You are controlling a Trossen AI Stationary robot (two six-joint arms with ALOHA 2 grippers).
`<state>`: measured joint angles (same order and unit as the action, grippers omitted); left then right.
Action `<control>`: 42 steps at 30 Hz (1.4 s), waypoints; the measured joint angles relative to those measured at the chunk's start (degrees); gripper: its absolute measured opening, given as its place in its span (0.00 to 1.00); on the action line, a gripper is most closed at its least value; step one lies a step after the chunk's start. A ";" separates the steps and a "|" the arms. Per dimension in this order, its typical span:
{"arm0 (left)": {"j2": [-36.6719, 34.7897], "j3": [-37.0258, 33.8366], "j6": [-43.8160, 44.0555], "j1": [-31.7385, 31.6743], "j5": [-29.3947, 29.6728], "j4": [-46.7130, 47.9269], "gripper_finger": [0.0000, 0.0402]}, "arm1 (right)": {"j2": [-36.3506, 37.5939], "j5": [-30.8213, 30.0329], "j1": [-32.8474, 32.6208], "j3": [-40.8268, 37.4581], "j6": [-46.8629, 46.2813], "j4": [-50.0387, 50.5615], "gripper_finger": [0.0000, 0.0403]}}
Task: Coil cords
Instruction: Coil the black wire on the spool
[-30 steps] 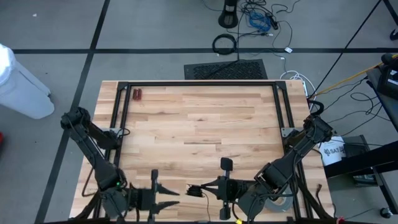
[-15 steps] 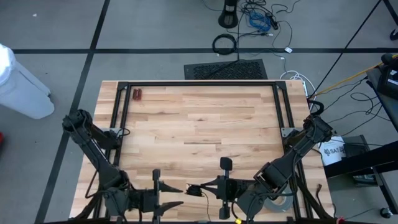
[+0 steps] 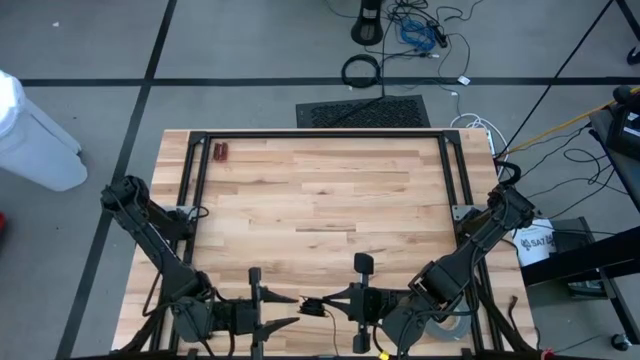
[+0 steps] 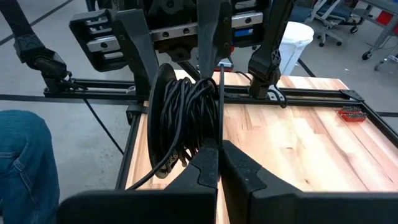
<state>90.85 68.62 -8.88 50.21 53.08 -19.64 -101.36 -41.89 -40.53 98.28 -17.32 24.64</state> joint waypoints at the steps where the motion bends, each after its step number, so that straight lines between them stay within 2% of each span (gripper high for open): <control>1: 0.00 0.00 -0.01 0.01 0.00 0.00 0.41 | 0.00 0.00 0.00 0.00 0.06 0.00 0.00; 20: 0.00 0.00 -0.69 -0.46 0.08 0.02 0.41 | 0.00 0.25 1.02 -0.04 3.26 -1.75 0.00; 26: 0.00 0.00 -0.64 -0.95 2.40 0.02 0.40 | 0.00 0.02 1.49 -0.04 3.19 -2.88 0.00; 29: 0.00 0.00 -0.53 -0.93 2.56 0.00 0.35 | -0.02 0.04 1.46 -0.04 3.19 -3.02 0.00; 40: 0.00 0.00 -0.51 -0.89 2.55 0.07 0.05 | -0.02 -0.15 1.49 -0.04 3.23 -3.02 0.00; 42: 0.01 0.00 -0.51 -0.87 2.56 0.07 0.02 | -0.02 -0.13 1.49 -0.04 3.23 -3.04 0.00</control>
<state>90.85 68.62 -9.39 49.34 55.64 -19.57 -101.38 -42.02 -39.05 98.24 -14.09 21.61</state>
